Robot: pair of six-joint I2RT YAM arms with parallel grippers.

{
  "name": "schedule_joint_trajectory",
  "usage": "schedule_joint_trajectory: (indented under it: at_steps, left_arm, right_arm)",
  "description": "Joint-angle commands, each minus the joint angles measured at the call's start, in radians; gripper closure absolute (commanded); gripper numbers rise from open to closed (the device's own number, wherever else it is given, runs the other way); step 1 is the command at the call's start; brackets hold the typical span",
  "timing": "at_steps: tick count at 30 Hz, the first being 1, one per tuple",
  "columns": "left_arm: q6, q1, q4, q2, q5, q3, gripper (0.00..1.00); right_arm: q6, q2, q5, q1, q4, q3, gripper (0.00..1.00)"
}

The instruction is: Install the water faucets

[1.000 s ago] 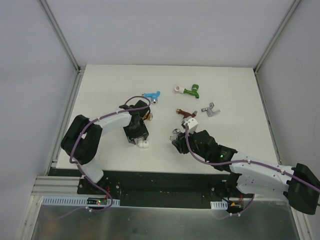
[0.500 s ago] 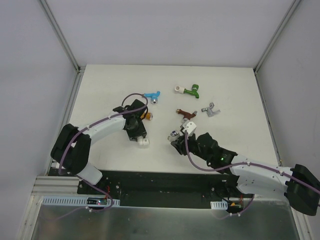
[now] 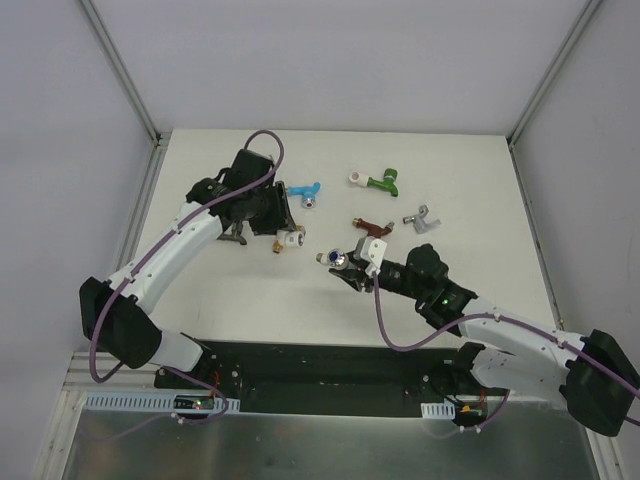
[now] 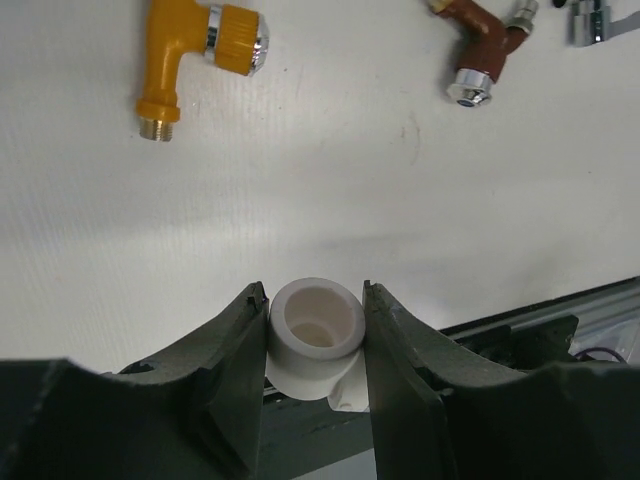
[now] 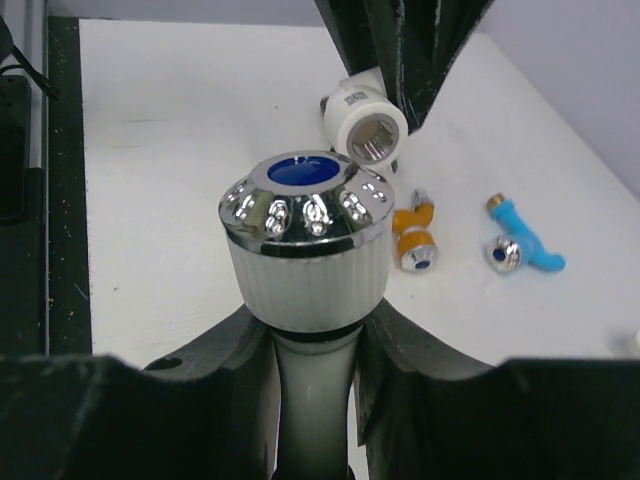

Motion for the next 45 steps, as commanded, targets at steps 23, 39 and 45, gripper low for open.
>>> schedule_joint_trajectory:
  at_steps: [23,39,45]
  left_arm:
    - [0.165,0.133,-0.284,-0.071,0.117,0.162,1.00]
    - [0.183,0.153,-0.278,-0.048,0.180,0.145,1.00]
    - [0.200,0.139,-0.278,-0.034,0.177,0.143,1.00]
  right_arm:
    - [-0.541,0.298,-0.488,-0.060,0.091,0.343,1.00]
    - [-0.746,0.415,-0.519,-0.015,-0.025,0.437,1.00]
    - [-0.765,0.421,-0.499,-0.015,-0.023,0.431,1.00]
